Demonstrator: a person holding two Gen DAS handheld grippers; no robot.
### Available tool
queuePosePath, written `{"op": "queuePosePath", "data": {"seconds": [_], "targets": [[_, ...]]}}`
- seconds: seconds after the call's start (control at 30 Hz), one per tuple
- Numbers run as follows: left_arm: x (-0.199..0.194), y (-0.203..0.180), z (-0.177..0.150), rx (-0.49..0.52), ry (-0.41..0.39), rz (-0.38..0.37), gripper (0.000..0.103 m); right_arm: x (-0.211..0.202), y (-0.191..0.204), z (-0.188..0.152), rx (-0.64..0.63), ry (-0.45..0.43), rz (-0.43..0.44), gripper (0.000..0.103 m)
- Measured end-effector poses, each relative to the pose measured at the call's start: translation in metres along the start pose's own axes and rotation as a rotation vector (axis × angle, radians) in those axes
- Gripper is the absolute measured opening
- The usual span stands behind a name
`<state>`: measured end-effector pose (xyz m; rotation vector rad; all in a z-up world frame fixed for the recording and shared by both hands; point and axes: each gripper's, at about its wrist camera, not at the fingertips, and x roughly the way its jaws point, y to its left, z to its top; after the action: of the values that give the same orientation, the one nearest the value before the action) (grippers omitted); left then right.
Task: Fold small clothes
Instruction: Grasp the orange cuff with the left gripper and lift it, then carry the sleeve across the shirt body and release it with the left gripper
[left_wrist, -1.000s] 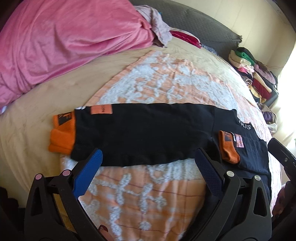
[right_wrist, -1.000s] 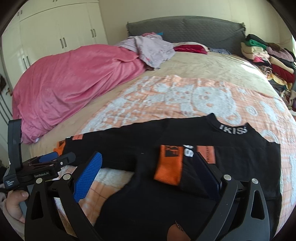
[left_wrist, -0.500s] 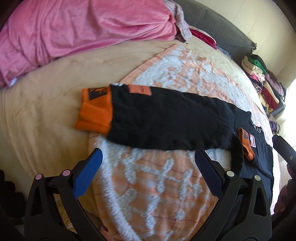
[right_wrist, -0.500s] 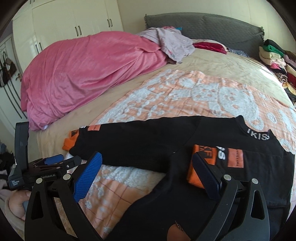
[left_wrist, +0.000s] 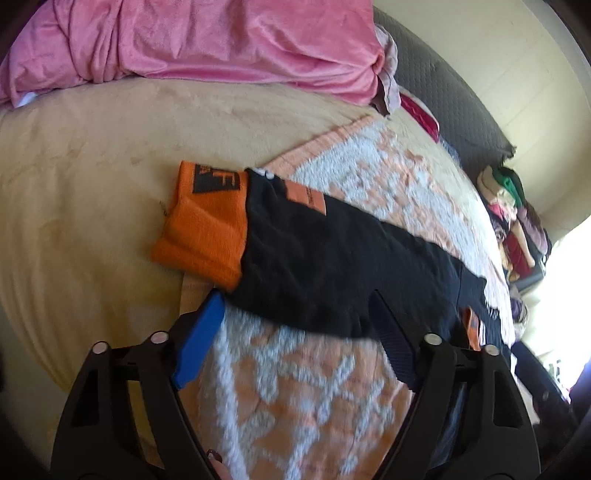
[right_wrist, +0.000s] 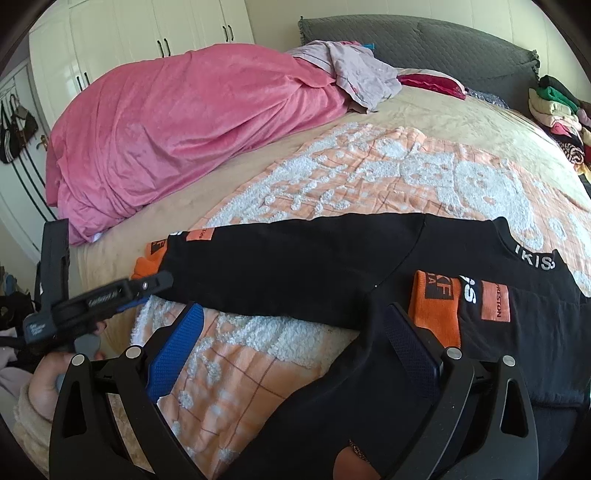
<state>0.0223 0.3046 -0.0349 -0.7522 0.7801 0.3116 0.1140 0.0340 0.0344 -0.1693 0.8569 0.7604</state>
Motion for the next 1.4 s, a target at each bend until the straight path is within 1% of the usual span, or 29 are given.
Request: {"op": "queuePosePath", "data": {"seconds": [0.07, 0.13, 0.2, 0.23, 0.27, 0.3, 0.4, 0.5, 0.7, 0.9, 1.2, 1.4], "targets": [[0.008, 0.003, 0.004, -0.025, -0.014, 0.01, 0.064, 0.001, -0.002, 0.0, 0.007, 0.003, -0.004, 0.097], [0.014, 0.005, 0.009, -0.033, -0.034, 0.035, 0.054, 0.0, -0.005, -0.001, 0.014, 0.001, -0.01, 0.097], [0.017, 0.006, 0.013, -0.042, -0.052, 0.051, 0.036, -0.001, -0.008, -0.001, 0.02, 0.0, -0.014, 0.097], [0.019, 0.007, 0.015, -0.046, -0.063, 0.063, 0.03, -0.001, -0.01, -0.002, 0.024, 0.0, -0.018, 0.097], [0.02, 0.009, 0.018, -0.051, -0.063, 0.07, 0.022, -0.001, -0.011, -0.002, 0.029, 0.0, -0.021, 0.097], [0.021, 0.011, 0.02, -0.056, -0.064, 0.07, 0.017, -0.001, -0.013, -0.002, 0.033, 0.0, -0.022, 0.097], [0.019, 0.014, 0.025, -0.054, -0.069, 0.055, 0.012, 0.0, -0.02, -0.003, 0.05, 0.001, -0.031, 0.097], [0.013, 0.008, 0.026, -0.032, -0.085, 0.044, 0.01, 0.001, -0.027, -0.005, 0.069, 0.001, -0.041, 0.097], [-0.004, -0.021, 0.028, 0.052, -0.124, 0.027, 0.01, 0.0, -0.043, -0.009, 0.12, 0.002, -0.061, 0.097], [-0.018, -0.06, 0.029, 0.132, -0.149, -0.035, 0.009, -0.011, -0.057, -0.014, 0.148, -0.015, -0.087, 0.097], [-0.022, -0.112, 0.019, 0.218, -0.146, -0.13, 0.009, -0.036, -0.09, -0.024, 0.217, -0.049, -0.137, 0.097], [-0.02, -0.147, 0.007, 0.28, -0.127, -0.184, 0.009, -0.056, -0.112, -0.033, 0.247, -0.076, -0.221, 0.097]]}}
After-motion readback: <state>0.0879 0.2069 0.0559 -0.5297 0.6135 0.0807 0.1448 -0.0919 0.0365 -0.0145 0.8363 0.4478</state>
